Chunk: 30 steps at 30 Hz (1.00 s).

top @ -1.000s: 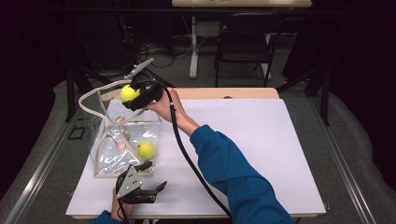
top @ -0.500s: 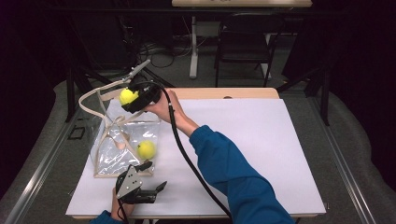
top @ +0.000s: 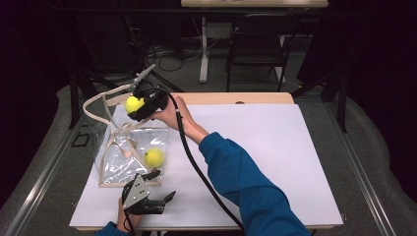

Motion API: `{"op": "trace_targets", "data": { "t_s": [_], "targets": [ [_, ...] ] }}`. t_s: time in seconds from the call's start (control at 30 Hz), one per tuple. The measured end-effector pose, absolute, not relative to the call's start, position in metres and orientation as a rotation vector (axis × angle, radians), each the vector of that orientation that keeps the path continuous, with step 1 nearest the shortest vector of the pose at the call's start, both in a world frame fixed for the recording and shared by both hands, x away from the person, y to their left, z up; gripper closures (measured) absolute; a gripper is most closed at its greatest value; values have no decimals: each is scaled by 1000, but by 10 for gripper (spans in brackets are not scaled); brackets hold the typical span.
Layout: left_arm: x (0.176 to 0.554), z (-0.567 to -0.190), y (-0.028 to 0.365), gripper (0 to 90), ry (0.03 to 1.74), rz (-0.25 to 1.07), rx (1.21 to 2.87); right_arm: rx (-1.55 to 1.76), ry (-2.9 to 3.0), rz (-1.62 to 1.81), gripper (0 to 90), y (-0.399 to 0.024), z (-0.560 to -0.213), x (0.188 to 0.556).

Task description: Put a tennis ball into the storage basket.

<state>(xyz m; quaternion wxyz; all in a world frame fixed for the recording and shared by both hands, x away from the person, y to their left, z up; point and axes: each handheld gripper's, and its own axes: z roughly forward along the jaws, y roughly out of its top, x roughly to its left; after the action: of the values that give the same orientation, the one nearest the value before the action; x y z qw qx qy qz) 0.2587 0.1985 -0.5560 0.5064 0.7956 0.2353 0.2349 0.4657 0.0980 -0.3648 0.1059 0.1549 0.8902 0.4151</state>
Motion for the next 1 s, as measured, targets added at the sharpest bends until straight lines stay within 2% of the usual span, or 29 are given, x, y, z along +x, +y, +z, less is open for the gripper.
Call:
{"op": "trace_targets", "data": {
  "t_s": [0.67,0.93,0.97,1.0],
  "targets": [
    [259,-556,199,159,569,567,1916,431,2655,1188,246,102,-368,463],
    [259,-556,199,159,570,564,1917,409,2639,1268,182,96,-361,460],
    [259,-556,199,159,570,564,1917,409,2639,1268,106,96,-361,460],
    [259,-556,199,159,570,564,1917,409,2639,1268,106,96,-361,460]
  ]
}}
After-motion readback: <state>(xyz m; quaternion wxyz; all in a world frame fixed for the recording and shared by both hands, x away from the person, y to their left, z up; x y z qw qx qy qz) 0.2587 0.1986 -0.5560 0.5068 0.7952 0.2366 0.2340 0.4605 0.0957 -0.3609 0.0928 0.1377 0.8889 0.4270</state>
